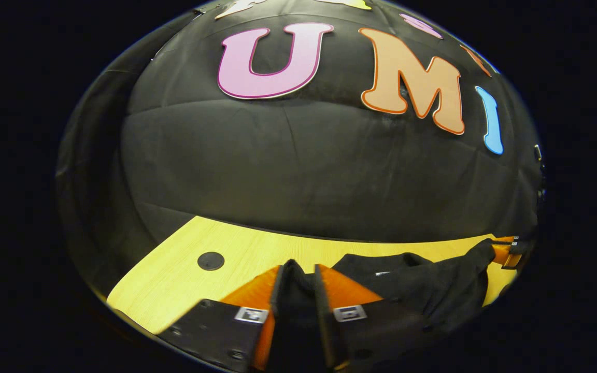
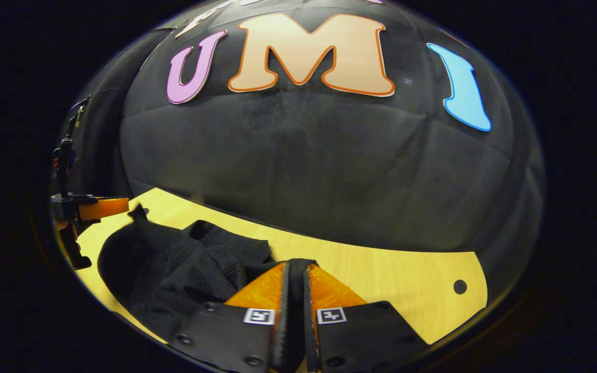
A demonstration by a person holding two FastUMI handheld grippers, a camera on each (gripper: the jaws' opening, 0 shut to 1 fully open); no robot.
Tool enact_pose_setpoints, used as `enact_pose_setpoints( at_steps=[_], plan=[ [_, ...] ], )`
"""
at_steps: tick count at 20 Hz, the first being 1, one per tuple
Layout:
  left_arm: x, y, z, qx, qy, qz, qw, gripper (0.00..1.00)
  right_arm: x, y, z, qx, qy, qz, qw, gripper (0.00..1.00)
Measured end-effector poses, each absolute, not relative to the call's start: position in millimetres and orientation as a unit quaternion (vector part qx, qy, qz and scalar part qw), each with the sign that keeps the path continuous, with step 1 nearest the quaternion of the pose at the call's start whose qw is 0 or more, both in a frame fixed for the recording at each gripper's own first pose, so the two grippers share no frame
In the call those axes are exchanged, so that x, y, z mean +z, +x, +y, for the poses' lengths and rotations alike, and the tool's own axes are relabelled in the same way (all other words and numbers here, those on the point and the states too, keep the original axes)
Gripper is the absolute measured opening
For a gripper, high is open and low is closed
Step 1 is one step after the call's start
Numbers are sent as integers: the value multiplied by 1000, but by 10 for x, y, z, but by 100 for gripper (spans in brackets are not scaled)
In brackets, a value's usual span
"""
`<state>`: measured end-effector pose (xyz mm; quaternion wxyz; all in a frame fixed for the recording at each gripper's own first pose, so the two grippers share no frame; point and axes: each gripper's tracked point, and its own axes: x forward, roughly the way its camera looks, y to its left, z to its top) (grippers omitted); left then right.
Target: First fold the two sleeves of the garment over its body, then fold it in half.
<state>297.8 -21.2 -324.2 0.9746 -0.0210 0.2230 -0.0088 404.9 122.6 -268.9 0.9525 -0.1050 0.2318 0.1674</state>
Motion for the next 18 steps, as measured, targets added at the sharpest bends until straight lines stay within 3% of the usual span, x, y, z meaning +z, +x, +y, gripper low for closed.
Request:
enact_pose_setpoints(
  at_steps=[1, 2, 3, 4, 12, 18],
  plan=[
    [-3208, 2988, -148, 0, -18, 216, 976, 54, -2672, 4085, 1167, 155, -110, 228, 955, 33],
    [-3163, 2995, -95, 7, -15, 211, 977, 72, -2635, 4081, 1116, 148, -114, 223, 957, 37],
    [-3115, 2984, -53, 14, -16, 204, 979, 90, -2612, 4100, 1098, 144, -118, 220, 957, 69],
    [-3053, 2967, -29, 17, -20, 199, 980, 88, -2570, 4082, 1081, 142, -118, 218, 958, 100],
    [-2475, 2771, -16, 13, -43, 160, 986, 90, -1852, 3736, 1184, 152, -117, 159, 968, 99],
    [-1825, 2407, -64, 9, -33, 109, 993, 87, -1316, 3124, 1123, 141, -99, 99, 980, 99]
  ],
)
